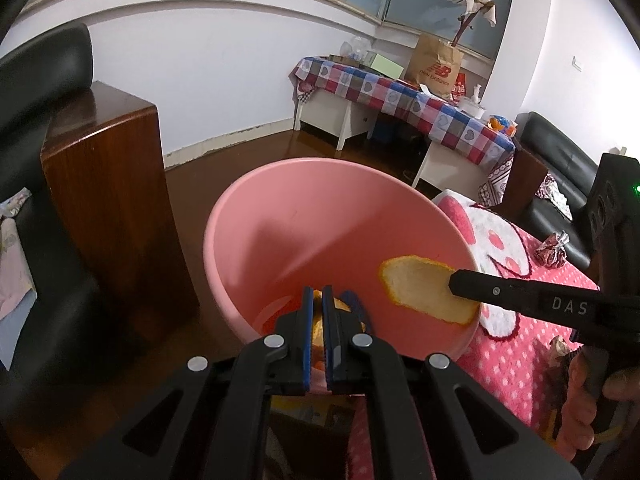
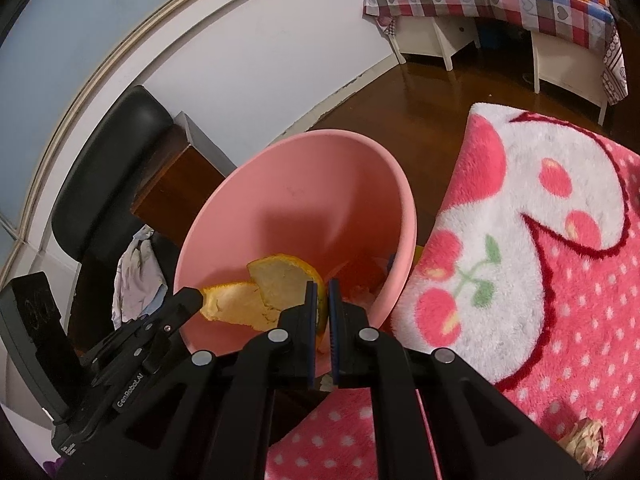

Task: Collect trash
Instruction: 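Carry the peels over the pink bucket and open both tools to drop them, then move both tools back to the bed, right tool toward the black foam net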

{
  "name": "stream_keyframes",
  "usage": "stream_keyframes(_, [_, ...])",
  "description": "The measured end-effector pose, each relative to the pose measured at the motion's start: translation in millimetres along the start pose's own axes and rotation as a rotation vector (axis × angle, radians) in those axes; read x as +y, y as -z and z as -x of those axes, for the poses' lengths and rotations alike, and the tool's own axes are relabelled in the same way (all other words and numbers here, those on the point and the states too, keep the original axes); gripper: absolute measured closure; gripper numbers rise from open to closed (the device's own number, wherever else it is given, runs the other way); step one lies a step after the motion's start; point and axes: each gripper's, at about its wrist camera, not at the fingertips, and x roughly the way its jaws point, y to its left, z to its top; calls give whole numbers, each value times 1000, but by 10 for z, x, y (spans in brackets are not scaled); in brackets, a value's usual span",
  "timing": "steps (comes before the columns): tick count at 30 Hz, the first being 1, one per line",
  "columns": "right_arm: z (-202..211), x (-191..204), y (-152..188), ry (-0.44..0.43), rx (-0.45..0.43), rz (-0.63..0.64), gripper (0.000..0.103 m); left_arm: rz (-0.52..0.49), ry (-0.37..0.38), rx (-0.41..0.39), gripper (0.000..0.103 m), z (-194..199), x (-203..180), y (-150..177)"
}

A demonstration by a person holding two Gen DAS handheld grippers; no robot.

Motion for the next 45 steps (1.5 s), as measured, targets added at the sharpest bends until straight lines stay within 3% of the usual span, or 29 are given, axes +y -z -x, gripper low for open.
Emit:
stream_keyframes(3, [-7, -15, 10, 1, 9, -8, 97, 11, -9, -4, 96, 0, 16, 6])
stream_keyframes(7, [-11, -36, 7, 2, 11, -24, 97, 27, -13, 0, 74, 6, 21, 23])
stream_keyframes(11, [-6, -55, 14, 1, 9, -33, 95, 32, -9, -4, 70, 32, 17, 44])
stream_keyframes(16, [48, -66, 28, -21, -9, -41, 80, 27, -6, -9, 68, 82, 6, 73])
stream_keyframes(29, [414, -4, 222, -23, -72, -6, 80, 13, 23, -13, 67, 214, -82, 128])
stream_keyframes(45, [1267, -336, 693, 41, -206, -37, 80, -81, 98, 24, 67, 274, -677, 266])
